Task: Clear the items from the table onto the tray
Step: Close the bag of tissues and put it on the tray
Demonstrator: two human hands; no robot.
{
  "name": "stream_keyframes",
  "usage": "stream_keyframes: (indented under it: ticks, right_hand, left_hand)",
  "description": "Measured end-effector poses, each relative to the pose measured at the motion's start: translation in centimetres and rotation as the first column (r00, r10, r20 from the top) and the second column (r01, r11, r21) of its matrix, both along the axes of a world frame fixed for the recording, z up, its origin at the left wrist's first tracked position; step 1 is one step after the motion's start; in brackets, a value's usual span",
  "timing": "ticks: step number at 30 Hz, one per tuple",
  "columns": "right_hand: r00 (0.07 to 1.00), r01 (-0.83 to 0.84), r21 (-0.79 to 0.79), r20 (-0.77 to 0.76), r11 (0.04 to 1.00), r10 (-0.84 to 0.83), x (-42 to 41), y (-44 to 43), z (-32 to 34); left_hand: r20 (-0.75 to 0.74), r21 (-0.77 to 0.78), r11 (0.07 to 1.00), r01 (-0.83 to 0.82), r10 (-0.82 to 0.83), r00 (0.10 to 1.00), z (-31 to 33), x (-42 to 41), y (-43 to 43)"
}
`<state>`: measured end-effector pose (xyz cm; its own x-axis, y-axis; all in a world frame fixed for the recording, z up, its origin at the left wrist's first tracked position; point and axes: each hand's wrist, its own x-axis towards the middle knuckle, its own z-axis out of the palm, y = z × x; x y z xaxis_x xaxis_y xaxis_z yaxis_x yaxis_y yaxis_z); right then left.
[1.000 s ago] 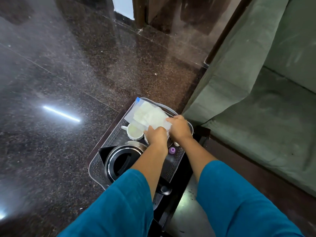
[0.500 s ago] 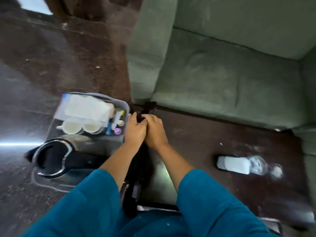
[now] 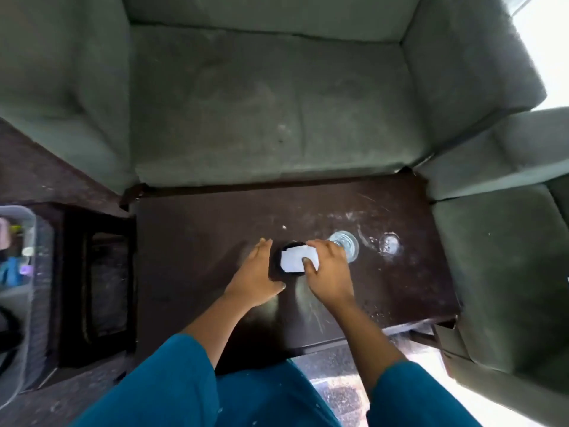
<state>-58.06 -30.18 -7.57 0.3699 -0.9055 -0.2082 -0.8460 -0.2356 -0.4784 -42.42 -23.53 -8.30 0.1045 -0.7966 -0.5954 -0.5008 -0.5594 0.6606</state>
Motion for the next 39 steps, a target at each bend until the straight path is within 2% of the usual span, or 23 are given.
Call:
stream_keyframes:
  ticks: [2,5,7,12,16,22,26,39]
  right_hand:
    - [0.995,0.022,0.012,-0.100,1.000,-0.020,-3.3,-2.0,-1.4]
    - [0.947,0.041,0.099,-0.320,0.994,-0.007,-6.2,-4.6,-3.6]
    - [0.926,0.065,0.141,-0.378,0.988,-0.007,-7.0,-6.0,-5.1]
    - [0.934,0.102,0.312,-0.356,0.945,0.017,-6.8,-8.9,-8.0]
    - [0.929,0.069,0.403,-0.360,0.912,0.089,-6.4,-9.6,-9.6]
    - [0.934,0.100,0.379,-0.355,0.920,0.045,-5.7,-9.5,-10.2]
    - [0.931,0.048,0.386,-0.351,0.921,0.099,-4.7,-9.0,-10.2]
    - [0.933,0.031,0.375,-0.343,0.927,0.108,-2.9,-8.1,-10.0]
  left_hand:
    - [0.082,0.005,0.998,0.070,-0.070,0.994,-1.7,-2.0,-1.1]
    - [0.185,0.048,0.996,0.079,-0.087,0.979,-4.1,-3.7,-2.5]
    - [0.238,0.077,0.994,0.077,-0.093,0.967,-5.5,-4.3,-3.4]
    - [0.388,0.071,0.963,0.260,-0.266,0.882,-7.7,-5.4,-4.8]
    - [0.387,0.080,0.959,0.272,-0.282,0.878,-8.6,-6.3,-5.4]
    - [0.405,0.089,0.965,0.246,-0.261,0.876,-9.0,-6.3,-6.0]
    - [0.423,0.088,0.977,0.195,-0.214,0.881,-8.9,-5.6,-6.4]
    - [0.403,0.077,0.958,0.277,-0.284,0.870,-9.2,-5.9,-6.9]
